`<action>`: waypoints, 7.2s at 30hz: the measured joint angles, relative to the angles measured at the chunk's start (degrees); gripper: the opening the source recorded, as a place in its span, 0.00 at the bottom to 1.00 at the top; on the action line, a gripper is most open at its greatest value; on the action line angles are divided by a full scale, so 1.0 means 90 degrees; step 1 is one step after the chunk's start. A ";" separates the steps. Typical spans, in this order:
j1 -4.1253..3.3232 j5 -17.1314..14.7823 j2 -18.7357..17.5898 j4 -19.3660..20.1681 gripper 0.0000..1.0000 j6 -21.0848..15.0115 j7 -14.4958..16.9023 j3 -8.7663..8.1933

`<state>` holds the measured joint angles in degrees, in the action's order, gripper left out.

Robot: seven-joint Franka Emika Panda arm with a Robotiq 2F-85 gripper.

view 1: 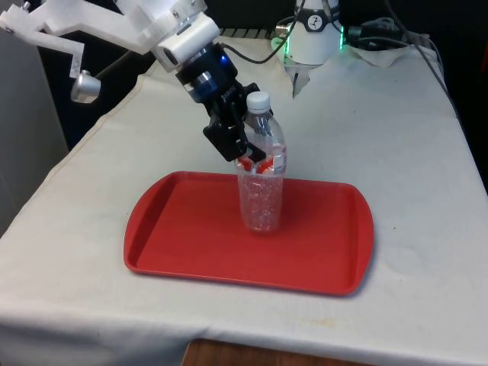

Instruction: Place the bottle upright on the tray.

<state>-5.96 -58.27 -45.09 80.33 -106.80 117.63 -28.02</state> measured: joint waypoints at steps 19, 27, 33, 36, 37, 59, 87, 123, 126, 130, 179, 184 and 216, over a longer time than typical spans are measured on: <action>-0.0006 -0.0025 -0.0108 -0.0146 0.33 0.0255 -0.0108 -0.0045; -0.0006 -0.0032 -0.0127 -0.0153 0.33 0.0267 -0.0108 -0.0045; -0.0006 -0.0032 -0.0127 -0.0153 0.33 0.0267 -0.0108 -0.0045; -0.0006 -0.0032 -0.0127 -0.0153 0.33 0.0274 -0.0108 -0.0045; -0.0006 -0.0032 -0.0127 -0.0153 0.33 0.0274 -0.0108 -0.0045; 0.0000 -0.0102 -0.0146 -0.0108 0.33 0.0337 -0.0057 -0.0045; -0.0006 -0.0108 -0.0172 -0.0076 0.33 0.0363 -0.0045 -0.0045; -0.0115 -0.0089 -0.0172 -0.0083 0.33 0.0344 -0.0051 -0.0121; -0.0134 -0.0089 -0.0172 -0.0089 0.33 0.0344 -0.0051 -0.0153; -0.0166 -0.0089 -0.0172 -0.0102 0.33 0.0344 -0.0057 -0.0204; -0.0166 -0.0115 -0.0210 -0.0083 0.42 0.0306 0.0057 -0.0318; -0.0166 -0.0115 -0.0210 -0.0083 0.72 0.0325 0.0057 -0.0318; -0.0089 -0.0127 -0.0197 -0.0083 1.00 0.0357 0.0083 -0.0376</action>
<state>-6.76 -59.42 -46.87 79.58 -103.59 118.37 -31.40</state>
